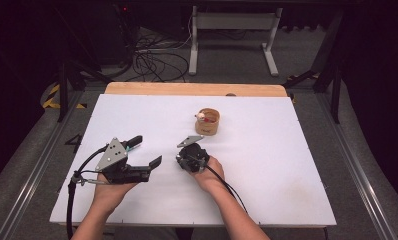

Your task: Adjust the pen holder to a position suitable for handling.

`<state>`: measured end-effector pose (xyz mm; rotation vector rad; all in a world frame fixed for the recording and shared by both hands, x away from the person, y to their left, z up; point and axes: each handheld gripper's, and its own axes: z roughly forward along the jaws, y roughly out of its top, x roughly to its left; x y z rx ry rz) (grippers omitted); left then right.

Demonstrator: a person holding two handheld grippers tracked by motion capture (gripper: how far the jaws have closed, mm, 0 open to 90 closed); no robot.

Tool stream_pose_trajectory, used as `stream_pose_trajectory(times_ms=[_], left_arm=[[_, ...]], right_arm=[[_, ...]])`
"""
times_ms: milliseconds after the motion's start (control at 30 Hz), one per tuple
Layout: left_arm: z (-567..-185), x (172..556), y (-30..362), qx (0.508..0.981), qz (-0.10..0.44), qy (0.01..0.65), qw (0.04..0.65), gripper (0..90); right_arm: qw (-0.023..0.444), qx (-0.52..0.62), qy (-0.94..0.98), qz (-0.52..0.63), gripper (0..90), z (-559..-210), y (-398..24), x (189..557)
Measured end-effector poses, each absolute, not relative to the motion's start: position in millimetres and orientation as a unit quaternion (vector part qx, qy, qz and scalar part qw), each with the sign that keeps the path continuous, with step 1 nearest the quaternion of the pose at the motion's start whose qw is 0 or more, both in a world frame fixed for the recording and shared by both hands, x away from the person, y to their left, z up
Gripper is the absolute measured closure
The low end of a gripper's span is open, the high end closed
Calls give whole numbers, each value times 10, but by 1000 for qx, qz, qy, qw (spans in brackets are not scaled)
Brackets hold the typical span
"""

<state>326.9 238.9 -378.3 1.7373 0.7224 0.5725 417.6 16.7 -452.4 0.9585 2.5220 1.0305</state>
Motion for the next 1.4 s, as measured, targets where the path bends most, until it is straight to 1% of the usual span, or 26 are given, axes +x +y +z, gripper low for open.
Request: stream_pose_trajectory(times_ms=[167,800,1200,1400], left_arm=[[-3795,3273,2378,737,240,305,553,117],[-3856,3298,2300,748,230,298,547,118],[-3941,3326,2106,762,211,286,541,121],[-4010,3356,1970,769,195,282,540,131]], right_arm=[[120,329,864,362,790,-4515,145,4184],[144,286,814,485,792,-4178,-95,4049],[165,263,767,562,792,-3958,-307,3931],[176,253,751,584,792,-3866,-356,3873]])
